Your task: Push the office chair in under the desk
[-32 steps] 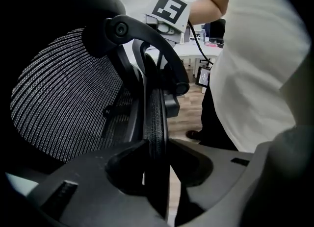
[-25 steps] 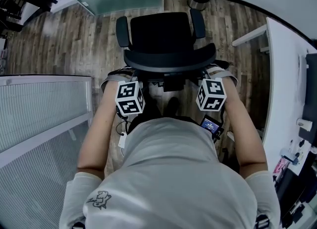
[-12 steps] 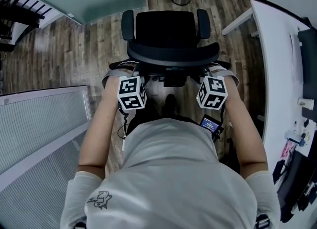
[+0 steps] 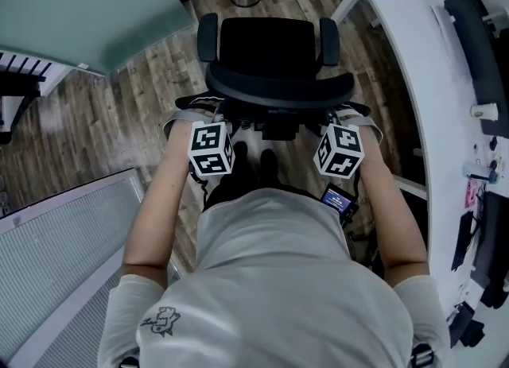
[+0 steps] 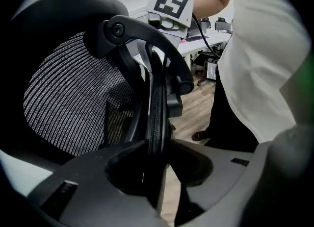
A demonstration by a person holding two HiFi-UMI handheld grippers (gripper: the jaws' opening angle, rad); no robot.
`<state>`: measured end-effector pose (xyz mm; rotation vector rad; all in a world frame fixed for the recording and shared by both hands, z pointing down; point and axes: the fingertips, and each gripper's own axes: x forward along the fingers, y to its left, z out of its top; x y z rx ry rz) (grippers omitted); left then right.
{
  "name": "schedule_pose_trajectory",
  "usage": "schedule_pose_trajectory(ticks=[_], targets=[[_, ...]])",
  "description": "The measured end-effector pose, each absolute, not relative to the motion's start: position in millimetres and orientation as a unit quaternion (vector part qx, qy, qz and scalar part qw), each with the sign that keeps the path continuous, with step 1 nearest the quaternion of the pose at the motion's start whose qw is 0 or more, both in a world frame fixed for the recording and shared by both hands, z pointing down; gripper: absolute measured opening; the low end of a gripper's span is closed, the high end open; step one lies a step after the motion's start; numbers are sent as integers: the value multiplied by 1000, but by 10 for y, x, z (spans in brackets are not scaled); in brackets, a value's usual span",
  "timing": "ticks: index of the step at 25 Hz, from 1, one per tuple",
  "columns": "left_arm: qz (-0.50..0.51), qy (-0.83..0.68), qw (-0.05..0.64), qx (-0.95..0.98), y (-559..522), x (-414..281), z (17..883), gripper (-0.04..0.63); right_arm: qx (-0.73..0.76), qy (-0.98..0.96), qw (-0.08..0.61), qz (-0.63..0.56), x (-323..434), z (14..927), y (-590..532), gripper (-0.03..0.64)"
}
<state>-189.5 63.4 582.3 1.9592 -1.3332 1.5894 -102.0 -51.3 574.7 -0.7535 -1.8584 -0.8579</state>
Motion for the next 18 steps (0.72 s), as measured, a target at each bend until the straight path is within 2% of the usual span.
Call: schedule_pose_trajectory(ticks=[18], targets=[[570, -281, 1, 772, -377, -1578, 5798, 117, -107, -808, 536, -221, -275, 5732, -982, 107]])
